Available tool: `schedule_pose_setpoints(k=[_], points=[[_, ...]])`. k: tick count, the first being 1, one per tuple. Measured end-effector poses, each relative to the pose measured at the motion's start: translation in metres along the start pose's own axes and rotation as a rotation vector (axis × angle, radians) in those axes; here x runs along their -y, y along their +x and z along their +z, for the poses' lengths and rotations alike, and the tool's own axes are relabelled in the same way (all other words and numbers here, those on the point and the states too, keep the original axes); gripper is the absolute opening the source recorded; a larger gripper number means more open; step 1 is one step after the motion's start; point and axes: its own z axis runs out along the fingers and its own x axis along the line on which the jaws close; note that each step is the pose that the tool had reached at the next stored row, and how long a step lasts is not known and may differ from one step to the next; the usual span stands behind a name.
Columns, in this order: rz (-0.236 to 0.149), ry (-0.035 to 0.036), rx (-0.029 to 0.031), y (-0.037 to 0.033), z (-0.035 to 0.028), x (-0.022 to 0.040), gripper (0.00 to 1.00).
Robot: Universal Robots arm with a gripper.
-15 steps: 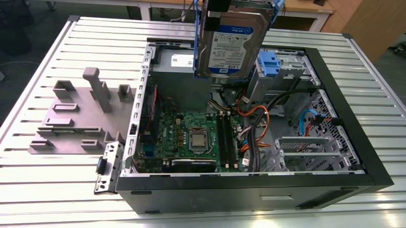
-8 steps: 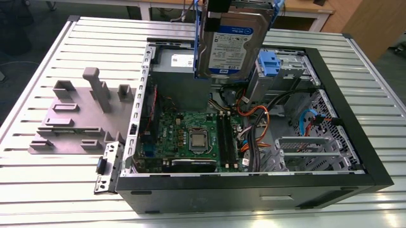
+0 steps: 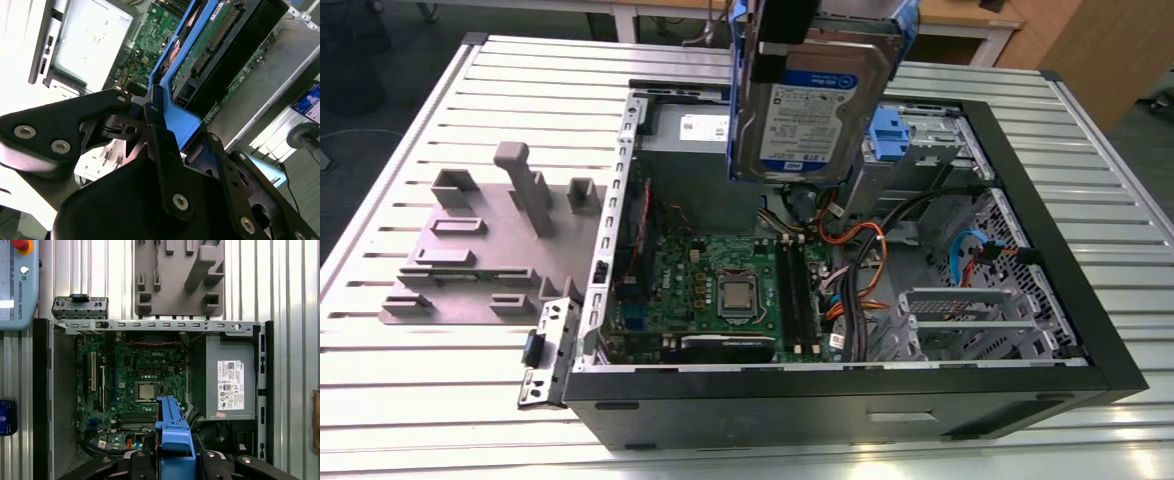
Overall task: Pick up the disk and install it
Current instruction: 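Insert the disk into the insertion slot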
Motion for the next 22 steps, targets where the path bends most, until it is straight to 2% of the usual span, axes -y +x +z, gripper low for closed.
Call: schedule_pose_setpoints(k=[4, 7, 11, 18, 22], points=[[0.0, 0.0, 0.0, 0.0135, -0.0004, 0.0003, 0.36], [0.0, -0.0002, -0.0001, 0.0198, -0.0006, 0.0009, 0.36], [0.0, -0.0015, 0.0001, 0.0225, -0.0005, 0.0053, 0.36], [0.0, -0.0071, -0.0002, 0.0226, -0.0007, 0.0252, 0.36], [0.001, -0.0074, -0.0003, 0.023, -0.0007, 0.0282, 0.36]])
